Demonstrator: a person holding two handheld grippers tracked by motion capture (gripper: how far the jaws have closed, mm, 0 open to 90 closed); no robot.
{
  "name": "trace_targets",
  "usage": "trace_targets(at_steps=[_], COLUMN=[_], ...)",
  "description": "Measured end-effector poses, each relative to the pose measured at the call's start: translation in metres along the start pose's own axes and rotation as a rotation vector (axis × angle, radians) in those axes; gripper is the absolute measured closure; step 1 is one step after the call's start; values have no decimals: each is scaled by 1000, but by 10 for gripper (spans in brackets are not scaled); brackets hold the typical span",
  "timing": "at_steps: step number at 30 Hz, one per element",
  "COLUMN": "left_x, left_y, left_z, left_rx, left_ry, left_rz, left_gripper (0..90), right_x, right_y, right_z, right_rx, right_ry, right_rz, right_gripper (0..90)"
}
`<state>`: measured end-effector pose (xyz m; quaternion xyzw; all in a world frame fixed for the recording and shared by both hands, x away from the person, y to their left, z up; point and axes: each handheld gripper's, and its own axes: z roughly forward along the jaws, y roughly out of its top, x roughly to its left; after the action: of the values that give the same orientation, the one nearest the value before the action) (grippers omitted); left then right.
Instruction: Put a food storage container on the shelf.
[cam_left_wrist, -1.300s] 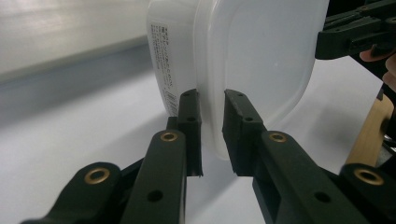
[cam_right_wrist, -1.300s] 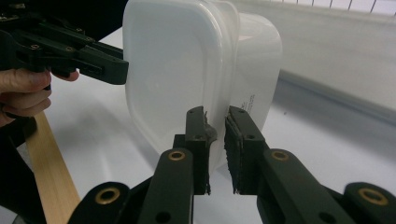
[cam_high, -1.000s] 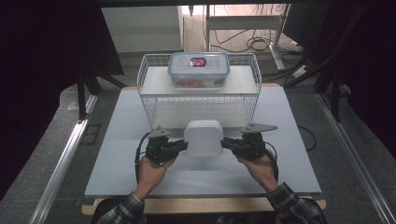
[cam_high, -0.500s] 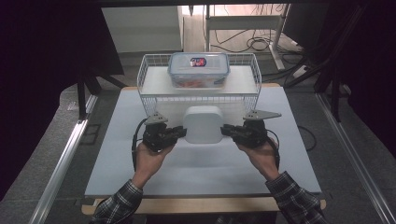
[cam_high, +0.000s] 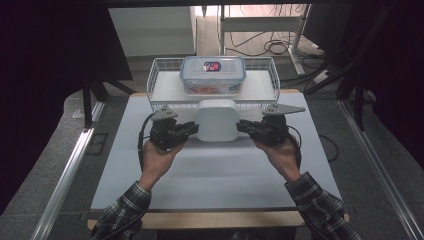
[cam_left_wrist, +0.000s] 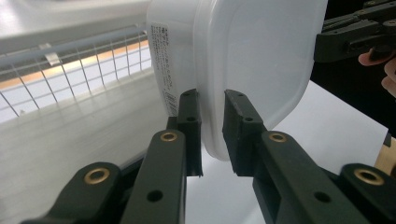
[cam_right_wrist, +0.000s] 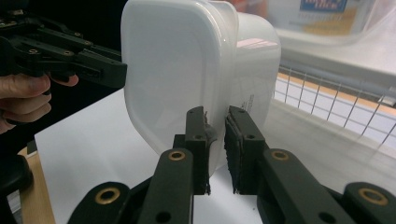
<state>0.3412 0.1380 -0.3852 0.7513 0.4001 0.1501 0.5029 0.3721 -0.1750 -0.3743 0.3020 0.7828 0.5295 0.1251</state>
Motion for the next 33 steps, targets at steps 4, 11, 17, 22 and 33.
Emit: trace_targets(at_steps=[4,11,17,22,33], left_x=[0,0,0,1,4], left_y=[7,23,39,54,81], left_z=[-5,-13,-19,-24,-35], left_rx=[-10,-29,-39,-46,-77], left_ry=[5,13,19,22,32], left_rz=[5,19,29,37,43], left_gripper=[780,779,779,779,778], right_x=[1,2,1,0,-1], right_y=[8,23,38,52,84], right_z=[-1,-4,-7,-10,-15], right_rx=[-13,-34,-49,-60,-84], right_ry=[3,7,12,11,10], right_rz=[-1,-3,-3,-9,-20], right_gripper=[793,793,793,793,792])
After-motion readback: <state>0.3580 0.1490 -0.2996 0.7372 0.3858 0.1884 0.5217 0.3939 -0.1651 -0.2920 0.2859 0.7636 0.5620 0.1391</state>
